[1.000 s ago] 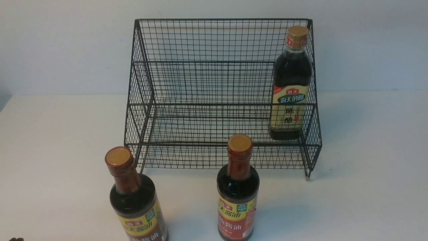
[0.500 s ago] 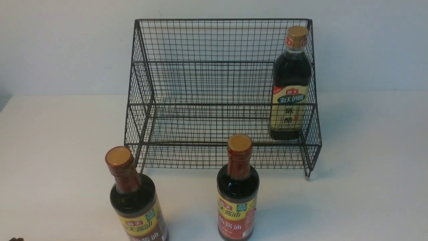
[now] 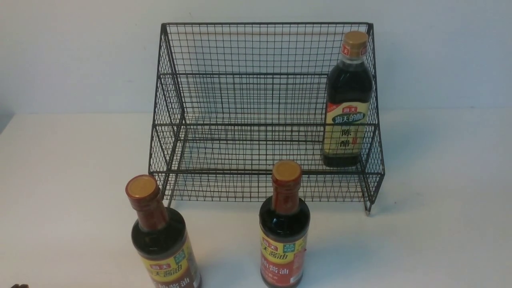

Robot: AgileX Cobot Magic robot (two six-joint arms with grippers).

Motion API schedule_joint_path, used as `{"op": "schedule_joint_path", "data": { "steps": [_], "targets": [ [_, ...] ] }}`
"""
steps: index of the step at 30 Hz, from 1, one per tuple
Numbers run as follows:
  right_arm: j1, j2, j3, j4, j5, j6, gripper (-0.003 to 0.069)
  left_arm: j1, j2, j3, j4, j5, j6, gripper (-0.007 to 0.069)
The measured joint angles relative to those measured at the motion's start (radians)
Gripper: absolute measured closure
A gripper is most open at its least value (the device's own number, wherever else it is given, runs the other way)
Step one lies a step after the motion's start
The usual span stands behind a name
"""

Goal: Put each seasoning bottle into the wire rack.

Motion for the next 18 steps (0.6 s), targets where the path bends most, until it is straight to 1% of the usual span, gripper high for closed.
{"op": "schedule_joint_path", "data": {
  "steps": [4, 13, 15, 17, 18],
  "targets": [
    [0.000, 0.000, 0.050, 0.000, -0.001, -0.002, 0.0673, 0.000, 0.000, 0.000, 0.000, 0.000, 0.000, 0.0629],
    [0.000, -0.015, 0.075, -0.013, 0.012, 0.006, 0.0673, 0.000, 0.000, 0.000, 0.000, 0.000, 0.000, 0.0629],
    [-0.001, -0.039, 0.099, -0.064, 0.017, 0.056, 0.0673, 0.000, 0.000, 0.000, 0.000, 0.000, 0.000, 0.0629],
    [-0.018, -0.074, 0.126, -0.141, 0.028, 0.138, 0.0673, 0.000, 0.000, 0.000, 0.000, 0.000, 0.000, 0.0629],
    [-0.044, -0.101, 0.147, -0.201, 0.041, 0.225, 0.0673, 0.000, 0.000, 0.000, 0.000, 0.000, 0.000, 0.0629]
  ]
}}
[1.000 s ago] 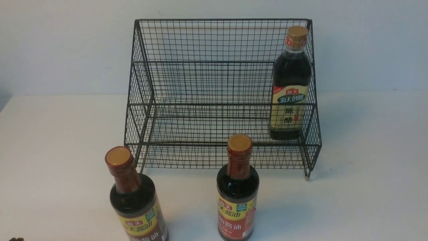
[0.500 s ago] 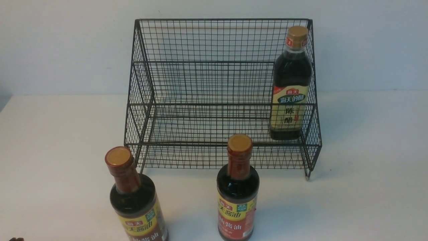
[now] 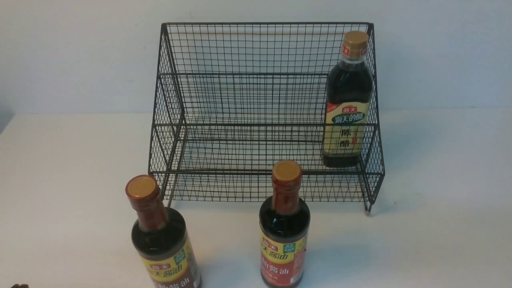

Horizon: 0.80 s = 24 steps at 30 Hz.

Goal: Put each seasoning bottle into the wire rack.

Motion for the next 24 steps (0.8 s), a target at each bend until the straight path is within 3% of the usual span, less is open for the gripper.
{"op": "schedule_joint_path", "data": {
  "steps": [7, 13, 24],
  "targets": [
    [-0.077, -0.090, 0.059, -0.173, 0.079, 0.238, 0.0673, 0.000, 0.000, 0.000, 0.000, 0.000, 0.000, 0.0629],
    [-0.079, -0.094, 0.057, -0.216, 0.172, 0.256, 0.0673, 0.000, 0.000, 0.000, 0.000, 0.000, 0.000, 0.0629],
    [-0.085, -0.094, 0.056, -0.222, 0.180, 0.259, 0.0673, 0.000, 0.000, 0.000, 0.000, 0.000, 0.000, 0.0629]
  ]
}}
